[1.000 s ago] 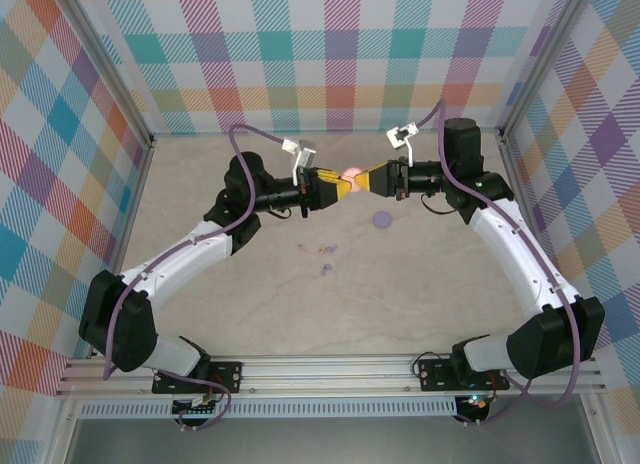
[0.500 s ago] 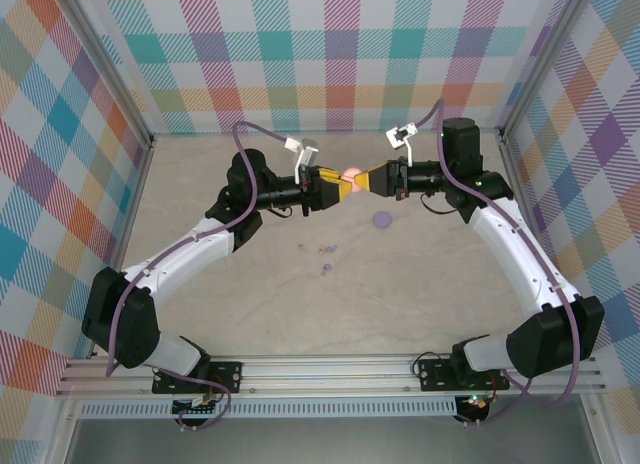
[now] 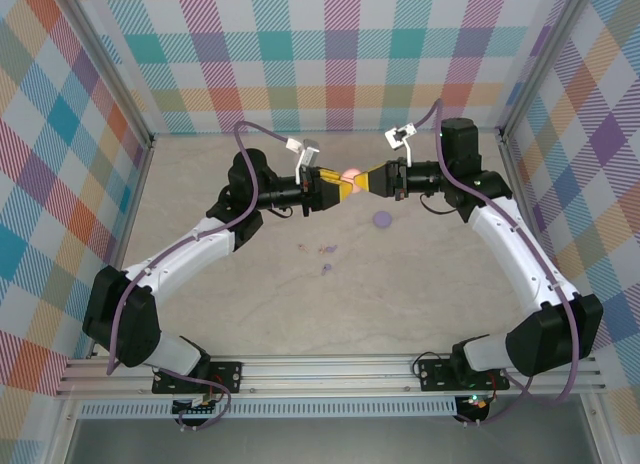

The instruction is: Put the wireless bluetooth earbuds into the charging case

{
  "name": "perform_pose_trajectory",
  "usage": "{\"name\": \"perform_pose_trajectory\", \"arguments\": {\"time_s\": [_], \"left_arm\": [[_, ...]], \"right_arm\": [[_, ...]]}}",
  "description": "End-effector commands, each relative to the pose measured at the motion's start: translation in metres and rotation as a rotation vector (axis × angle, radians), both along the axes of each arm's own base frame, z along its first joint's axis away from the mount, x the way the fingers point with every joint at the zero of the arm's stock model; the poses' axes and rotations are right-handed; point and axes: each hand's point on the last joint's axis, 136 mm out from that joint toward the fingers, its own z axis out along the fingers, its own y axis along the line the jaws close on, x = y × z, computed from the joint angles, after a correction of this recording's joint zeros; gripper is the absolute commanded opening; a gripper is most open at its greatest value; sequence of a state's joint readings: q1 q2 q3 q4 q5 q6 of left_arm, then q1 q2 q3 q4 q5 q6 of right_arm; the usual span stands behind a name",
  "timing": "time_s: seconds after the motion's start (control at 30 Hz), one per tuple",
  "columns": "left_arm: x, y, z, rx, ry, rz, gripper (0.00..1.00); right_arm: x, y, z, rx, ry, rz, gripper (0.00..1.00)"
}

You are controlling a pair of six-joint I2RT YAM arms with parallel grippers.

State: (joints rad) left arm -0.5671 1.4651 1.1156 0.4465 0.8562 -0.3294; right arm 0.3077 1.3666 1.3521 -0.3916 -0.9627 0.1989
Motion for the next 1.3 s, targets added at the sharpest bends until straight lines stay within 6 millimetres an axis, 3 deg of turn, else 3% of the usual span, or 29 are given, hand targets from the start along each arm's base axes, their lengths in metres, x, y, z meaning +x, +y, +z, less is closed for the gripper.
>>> {"name": "perform_pose_trajectory", "arguments": {"time_s": [0.0,0.23,0.37,0.57,0.9,1.27], "left_arm": [[-0.013,-0.014,0.015,-0.026,-0.045,-0.064,0.24],[-0.013,-0.015,0.012,-0.014,-0.058,-0.067,0.14],[-0.017,-0.011,0.009,0.002,-0.132,-0.047,0.14],[-0.037,-0.011,0.005,0.063,-0.277,-0.046,0.14],[-0.042,-0.012,0.000,0.095,-0.303,-0.051,0.13],[-0.035,-0.006,-0.005,0.119,-0.293,0.021,0.12]], "right_arm": [[-0.024,0.019,0.009,0.031,0.001,0.130,0.19],[-0.025,0.020,0.009,0.014,0.002,0.120,0.23],[-0.020,0.017,0.009,-0.031,-0.009,0.052,0.30],[-0.010,0.011,0.004,-0.100,-0.006,-0.033,0.33],[0.000,0.002,0.007,-0.152,-0.038,-0.145,0.39],[-0.005,-0.016,0.026,-0.162,-0.108,-0.252,0.61]]}}
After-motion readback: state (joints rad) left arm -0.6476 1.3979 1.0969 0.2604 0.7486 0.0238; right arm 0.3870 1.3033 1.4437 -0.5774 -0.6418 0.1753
